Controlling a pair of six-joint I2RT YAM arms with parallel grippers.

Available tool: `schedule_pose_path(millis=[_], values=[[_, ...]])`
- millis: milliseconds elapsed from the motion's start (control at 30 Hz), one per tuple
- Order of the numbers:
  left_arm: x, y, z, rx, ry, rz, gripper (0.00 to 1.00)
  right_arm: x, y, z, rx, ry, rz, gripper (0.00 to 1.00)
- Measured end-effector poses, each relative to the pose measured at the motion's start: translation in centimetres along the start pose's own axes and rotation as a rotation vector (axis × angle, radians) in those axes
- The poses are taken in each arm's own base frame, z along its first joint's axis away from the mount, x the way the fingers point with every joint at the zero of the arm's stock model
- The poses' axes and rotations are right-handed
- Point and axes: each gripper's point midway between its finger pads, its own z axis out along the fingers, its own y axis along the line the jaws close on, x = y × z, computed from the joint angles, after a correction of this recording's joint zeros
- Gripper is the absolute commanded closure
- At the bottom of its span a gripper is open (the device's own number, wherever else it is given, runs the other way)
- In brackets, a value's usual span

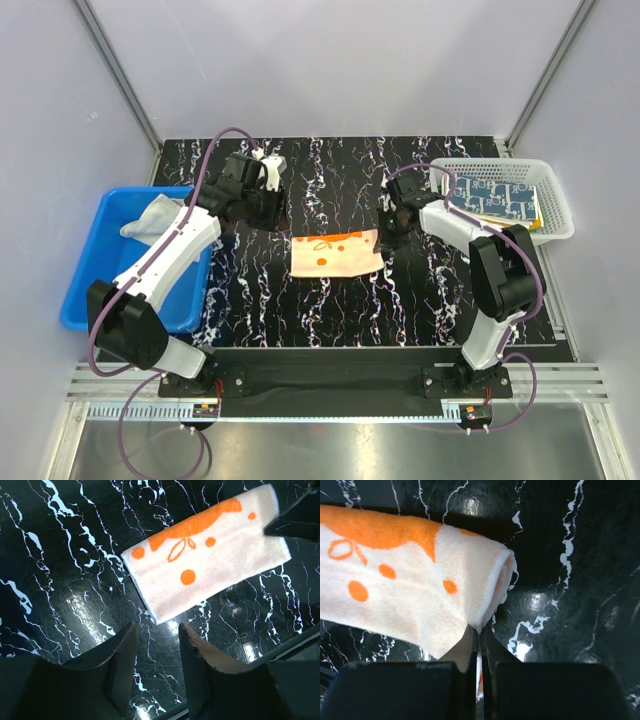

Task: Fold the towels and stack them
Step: Neatly place the folded towel into the bin

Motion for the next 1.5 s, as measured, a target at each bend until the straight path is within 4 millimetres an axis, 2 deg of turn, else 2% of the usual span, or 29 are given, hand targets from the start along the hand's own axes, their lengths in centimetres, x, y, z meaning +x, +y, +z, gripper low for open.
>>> schedule_pose_path(millis=[267, 400, 633, 733, 833, 1133, 1300, 1500], values=[[0.1, 0.0, 0.0, 0.000, 0.004, 0.000, 0.57, -2.9, -0.2, -3.8, 0.066, -0.047, -0.089, 1.00], [0.1, 0.0, 0.0, 0.001, 0.005, 0.000, 0.57, -5.0, -1.9, -6.1, 0.103, -0.065, -0.090, 1.00], [0.1, -0.1, 0.0, 0.008, 0.006, 0.000, 0.57, -10.6, -7.1, -11.3, 0.175, -0.155, -0.067, 1.00], [0.1, -0.3, 0.0, 0.016, 0.006, 0.001, 0.57, -12.4, -9.6, -12.8, 0.220, -0.173, -0.066, 1.00], [0.2, -0.5, 0.0, 0.031, 0.009, 0.001, 0.57, -13.5, -12.0, -13.4, 0.252, -0.174, -0.062, 1.00], [-0.3, -1.1, -0.3, 0.066, -0.018, 0.020, 0.56, -14.4, -21.6, -14.2, 0.352, -0.152, 0.039, 1.00], [-0.9, -1.4, -1.2, 0.074, -0.058, 0.034, 0.56, -14.7, -24.7, -14.8, 0.383, -0.150, 0.064, 1.00], [-0.9, -1.7, -1.4, 0.086, -0.066, 0.037, 0.56, -15.7, -28.2, -17.8, 0.424, -0.220, 0.117, 1.00]])
